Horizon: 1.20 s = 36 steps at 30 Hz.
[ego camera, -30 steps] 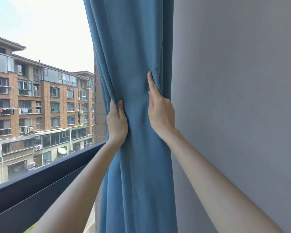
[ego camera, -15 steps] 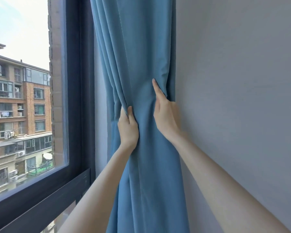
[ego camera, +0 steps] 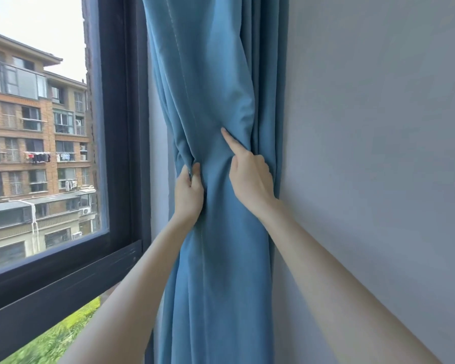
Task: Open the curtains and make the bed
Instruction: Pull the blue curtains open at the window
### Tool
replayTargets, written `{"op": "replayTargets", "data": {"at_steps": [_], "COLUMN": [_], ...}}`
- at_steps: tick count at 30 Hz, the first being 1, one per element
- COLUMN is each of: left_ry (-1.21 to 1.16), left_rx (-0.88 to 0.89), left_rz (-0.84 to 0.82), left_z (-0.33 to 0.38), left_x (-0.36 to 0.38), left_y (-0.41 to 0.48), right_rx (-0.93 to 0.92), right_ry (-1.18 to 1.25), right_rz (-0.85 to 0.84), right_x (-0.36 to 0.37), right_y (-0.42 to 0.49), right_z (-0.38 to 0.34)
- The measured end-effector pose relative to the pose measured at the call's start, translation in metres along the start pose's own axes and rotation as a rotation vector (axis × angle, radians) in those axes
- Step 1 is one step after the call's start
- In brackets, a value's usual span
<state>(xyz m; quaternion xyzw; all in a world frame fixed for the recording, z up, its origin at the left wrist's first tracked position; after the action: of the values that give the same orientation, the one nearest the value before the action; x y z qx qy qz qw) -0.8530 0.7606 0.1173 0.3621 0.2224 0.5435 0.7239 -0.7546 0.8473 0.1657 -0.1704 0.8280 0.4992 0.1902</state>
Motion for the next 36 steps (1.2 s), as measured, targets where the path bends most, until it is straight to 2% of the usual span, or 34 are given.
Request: {"op": "replayTargets", "data": {"at_steps": [7, 10, 17, 24, 29, 32, 36], "left_ry": [0.082, 0.049, -0.041, -0.063, 0.01, 0.094, 0.216], "left_rx": [-0.05, -0.004, 0.181, 0.332, 0.378, 0.486, 0.543], "left_rz": [-0.034, -0.044, 0.07, 0.107, 0.124, 0.116, 0.166], "left_z": [0.026, 0.045, 0.153, 0.225, 0.239, 0.241, 0.231], "left_x": [-0.037, -0.057, -0.088, -0.098, -0.091, -0.086, -0.066], "left_y": [-0.017, -0.009, 0.029, 0.092, 0.118, 0.114, 0.122], "right_rx": [-0.06, -0.107, -0.264, -0.346, -0.318, -0.338, -0.278], "right_ry": [-0.056, -0.012, 0.068, 0.004, -0.076, -0.164, -0.307], "right_rz": [-0.033, 0.052, 0.321, 0.467, 0.453, 0.463, 0.374], "right_x": [-0.014, -0.027, -0.089, -0.143, -0.154, -0.15, -0.147], "right_y": [-0.028, -0.036, -0.012, 0.036, 0.055, 0.063, 0.084], "right_z": [-0.019, -0.038, -0.105, -0.163, -0.178, -0.172, -0.151]}}
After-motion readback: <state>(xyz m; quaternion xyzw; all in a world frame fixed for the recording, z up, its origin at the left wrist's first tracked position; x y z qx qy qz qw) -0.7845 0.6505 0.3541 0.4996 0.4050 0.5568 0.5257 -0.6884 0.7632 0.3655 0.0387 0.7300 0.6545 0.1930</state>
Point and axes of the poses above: each hand's wrist, its own y-axis towards the middle knuckle, its own x-axis out of the palm, z = x × y, the point moved 5 cm from there along y, towards the middle knuckle, and after that the axes turned 7 degrees about x, right-handed, at the moved point
